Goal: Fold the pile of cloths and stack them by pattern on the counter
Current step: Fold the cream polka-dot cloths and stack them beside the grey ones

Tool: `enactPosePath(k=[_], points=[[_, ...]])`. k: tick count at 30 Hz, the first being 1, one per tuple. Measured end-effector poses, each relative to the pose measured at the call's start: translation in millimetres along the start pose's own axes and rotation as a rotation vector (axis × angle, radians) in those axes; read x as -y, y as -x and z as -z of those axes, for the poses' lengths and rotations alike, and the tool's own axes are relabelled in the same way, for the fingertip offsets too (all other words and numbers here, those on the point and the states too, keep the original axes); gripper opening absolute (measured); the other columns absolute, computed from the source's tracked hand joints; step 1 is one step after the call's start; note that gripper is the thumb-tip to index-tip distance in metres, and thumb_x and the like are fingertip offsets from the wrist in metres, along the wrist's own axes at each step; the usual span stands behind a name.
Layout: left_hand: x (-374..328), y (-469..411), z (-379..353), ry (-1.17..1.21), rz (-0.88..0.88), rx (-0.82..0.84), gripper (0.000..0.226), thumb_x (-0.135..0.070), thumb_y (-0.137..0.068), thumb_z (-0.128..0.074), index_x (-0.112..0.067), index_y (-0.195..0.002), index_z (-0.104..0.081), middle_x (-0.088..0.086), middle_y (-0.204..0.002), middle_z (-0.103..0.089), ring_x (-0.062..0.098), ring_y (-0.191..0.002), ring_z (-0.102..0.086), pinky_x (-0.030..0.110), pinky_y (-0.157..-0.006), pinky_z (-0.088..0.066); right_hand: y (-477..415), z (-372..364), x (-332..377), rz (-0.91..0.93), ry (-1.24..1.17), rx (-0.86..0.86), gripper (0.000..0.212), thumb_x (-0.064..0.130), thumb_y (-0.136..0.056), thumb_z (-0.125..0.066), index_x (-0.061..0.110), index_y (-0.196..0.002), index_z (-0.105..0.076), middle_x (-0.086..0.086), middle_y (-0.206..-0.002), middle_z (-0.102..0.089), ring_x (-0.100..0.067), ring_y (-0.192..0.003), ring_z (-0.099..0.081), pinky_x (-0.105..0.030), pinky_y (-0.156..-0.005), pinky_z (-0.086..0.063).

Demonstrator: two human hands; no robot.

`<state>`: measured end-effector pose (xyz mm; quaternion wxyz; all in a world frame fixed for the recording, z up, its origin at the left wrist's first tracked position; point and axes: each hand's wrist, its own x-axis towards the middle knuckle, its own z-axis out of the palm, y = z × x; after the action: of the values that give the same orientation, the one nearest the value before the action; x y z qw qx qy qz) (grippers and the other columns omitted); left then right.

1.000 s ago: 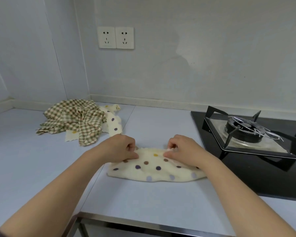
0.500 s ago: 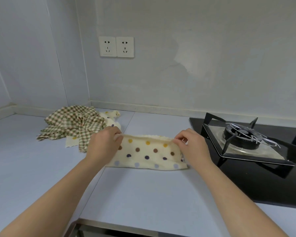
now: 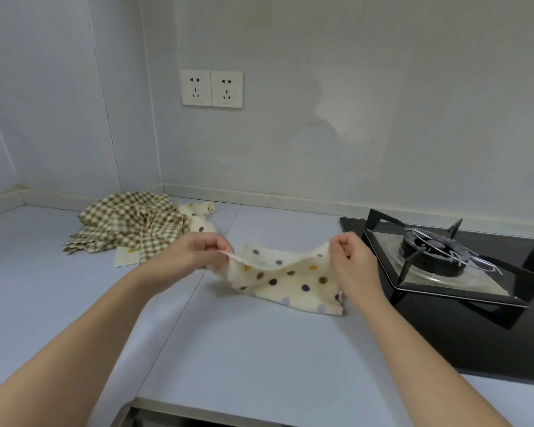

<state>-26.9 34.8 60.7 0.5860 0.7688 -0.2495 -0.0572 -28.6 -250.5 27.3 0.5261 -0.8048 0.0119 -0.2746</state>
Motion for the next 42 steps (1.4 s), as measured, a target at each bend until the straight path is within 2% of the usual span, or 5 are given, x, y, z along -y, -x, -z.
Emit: enactPosePath(k=[6,15,25,36,42], points=[[6.2,7.9,2.6,-0.333,0.313,0.333,0.009,-0.022,-0.082,-0.075,-0.015,-0.087,-0.076,0.001,-0.091,-0.071,0.006,-0.083,-0.063,0.015,-0.081,-0.046,-0.3,2.7,-5.3,0.018,0.299,-0.032,0.010,0.014,-0.092,-0.054,0.021,-0.093,-0.062,0.009,-0.093,-0.060,-0.013,-0.089,-0.057,-0.032,-0.081,-0.046],[-0.1,-1.6,-15.8,-0.372,-0.037,-0.294,0.019,-0.019,-0.092,-0.062,-0.022,-0.074,-0.065,-0.011,-0.067,-0.065,0.002,-0.063,-0.057,0.017,-0.060,-0.044,40.7,-15.6,32.5,0.147,0.269,0.871,0.056,0.052,-0.077,-0.072,0.053,-0.125,-0.043,0.024,-0.121,-0.056,0.006,-0.112,-0.050,-0.018,-0.095,-0.042],[11.6,-2.5,-1.3,-0.317,-0.026,-0.565,0.018,-0.025,-0.092,-0.060,-0.015,-0.079,-0.066,0.017,-0.081,-0.066,0.033,-0.075,-0.061,0.043,-0.065,-0.051,9.6,0.1,11.4,0.040,0.208,0.296,0.013,0.017,-0.085,-0.062,0.024,-0.074,-0.064,0.011,-0.064,-0.062,-0.002,-0.055,-0.050,-0.026,-0.056,-0.042],[0.4,17.9,22.0,-0.117,0.446,0.320,0.017,-0.024,-0.092,-0.058,-0.014,-0.082,-0.067,0.000,-0.069,-0.063,0.010,-0.059,-0.057,0.019,-0.055,-0.048,-0.8,32.5,9.2,-0.298,-0.224,0.894,0.013,0.022,-0.078,-0.064,0.016,-0.075,-0.075,-0.004,-0.076,-0.069,-0.014,-0.064,-0.063,-0.023,-0.058,-0.045],[10.1,9.3,8.6,-0.236,0.408,0.106,0.024,-0.025,-0.098,-0.053,-0.010,-0.082,-0.061,0.000,-0.068,-0.057,0.008,-0.057,-0.051,0.017,-0.055,-0.043,-1.4,28.6,6.6,-0.382,-0.081,0.879,0.017,0.020,-0.091,-0.062,0.009,-0.081,-0.070,-0.011,-0.081,-0.066,-0.017,-0.065,-0.061,-0.023,-0.058,-0.047]])
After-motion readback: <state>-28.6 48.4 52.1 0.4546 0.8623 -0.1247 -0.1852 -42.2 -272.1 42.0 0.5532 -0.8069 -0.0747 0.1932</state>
